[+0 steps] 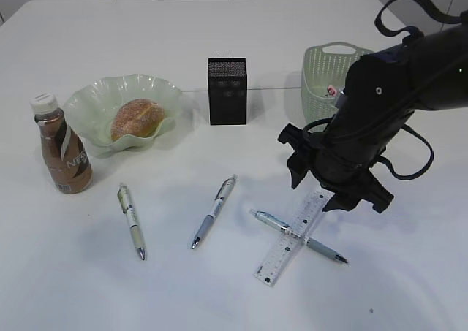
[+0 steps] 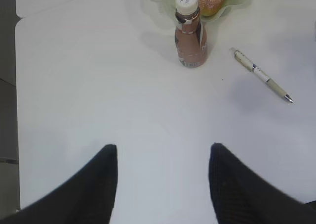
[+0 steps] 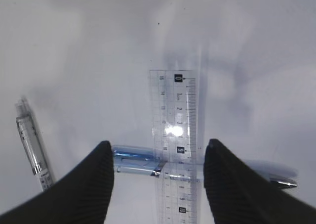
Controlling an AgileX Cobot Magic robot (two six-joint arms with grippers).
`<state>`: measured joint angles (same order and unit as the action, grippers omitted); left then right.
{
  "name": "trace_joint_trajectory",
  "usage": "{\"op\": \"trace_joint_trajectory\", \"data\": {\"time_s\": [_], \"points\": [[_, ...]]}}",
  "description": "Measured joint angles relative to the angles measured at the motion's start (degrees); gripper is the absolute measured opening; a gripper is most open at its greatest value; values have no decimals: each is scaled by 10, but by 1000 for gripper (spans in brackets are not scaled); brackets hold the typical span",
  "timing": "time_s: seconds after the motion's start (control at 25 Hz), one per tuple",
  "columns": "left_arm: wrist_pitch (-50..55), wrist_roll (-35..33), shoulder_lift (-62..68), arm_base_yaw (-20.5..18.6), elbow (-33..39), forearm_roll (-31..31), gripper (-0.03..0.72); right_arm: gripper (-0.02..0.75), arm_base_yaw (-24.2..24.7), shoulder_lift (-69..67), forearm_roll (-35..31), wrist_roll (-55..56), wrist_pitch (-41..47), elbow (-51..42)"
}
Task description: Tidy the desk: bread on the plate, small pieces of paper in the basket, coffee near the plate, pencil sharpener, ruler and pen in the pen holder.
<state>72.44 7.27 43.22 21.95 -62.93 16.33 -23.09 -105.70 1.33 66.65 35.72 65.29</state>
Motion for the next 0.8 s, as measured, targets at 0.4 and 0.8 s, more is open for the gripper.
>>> {"op": "trace_joint_trajectory", "data": {"time_s": [0.4,0.8], "points": [[-2,0,0,0,0,0,403,536,0,-4,-8,0,22,1],[-3,0,0,0,0,0,402,553,0,-12,-3,-3,-3,1]]}}
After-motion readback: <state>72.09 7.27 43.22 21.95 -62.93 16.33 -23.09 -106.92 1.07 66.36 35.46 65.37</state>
